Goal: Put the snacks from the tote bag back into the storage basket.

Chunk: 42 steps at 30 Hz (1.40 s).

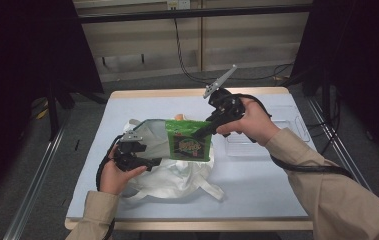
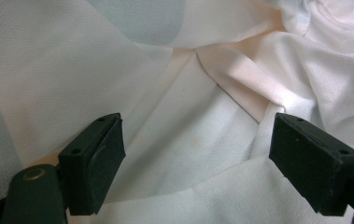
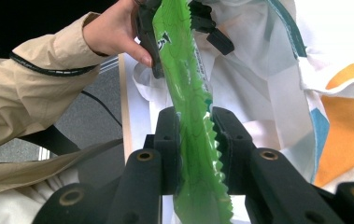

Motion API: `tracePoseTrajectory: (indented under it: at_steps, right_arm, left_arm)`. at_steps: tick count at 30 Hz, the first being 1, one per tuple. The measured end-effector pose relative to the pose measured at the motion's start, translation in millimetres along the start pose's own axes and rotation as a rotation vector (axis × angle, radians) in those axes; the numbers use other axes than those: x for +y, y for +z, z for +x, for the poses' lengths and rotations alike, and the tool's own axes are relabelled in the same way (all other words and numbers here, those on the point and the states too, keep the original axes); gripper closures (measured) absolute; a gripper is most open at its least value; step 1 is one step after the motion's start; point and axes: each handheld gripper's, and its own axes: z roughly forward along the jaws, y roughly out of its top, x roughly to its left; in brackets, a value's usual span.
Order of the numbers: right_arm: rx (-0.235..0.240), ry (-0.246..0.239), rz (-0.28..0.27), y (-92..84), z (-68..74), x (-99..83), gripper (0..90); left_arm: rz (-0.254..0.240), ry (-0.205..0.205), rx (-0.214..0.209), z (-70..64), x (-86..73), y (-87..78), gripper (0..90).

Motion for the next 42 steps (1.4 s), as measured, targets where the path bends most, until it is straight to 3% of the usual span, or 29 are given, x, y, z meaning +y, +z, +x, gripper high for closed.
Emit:
tracePoseTrajectory:
  at_steps: [25, 42]
  right_arm:
    - [0.021, 0.022, -0.016, -36.0, -10.0, -18.0, 73.2]
    - [-0.022, 0.064, -0.026, -67.8, -22.3, -39.7, 73.1]
  left_arm:
    - [0.006, 0.003, -0.012, -2.2, 2.4, 0.1, 16.8]
    - [0.009, -0.007, -0.021, -5.4, 4.3, 0.7, 16.0]
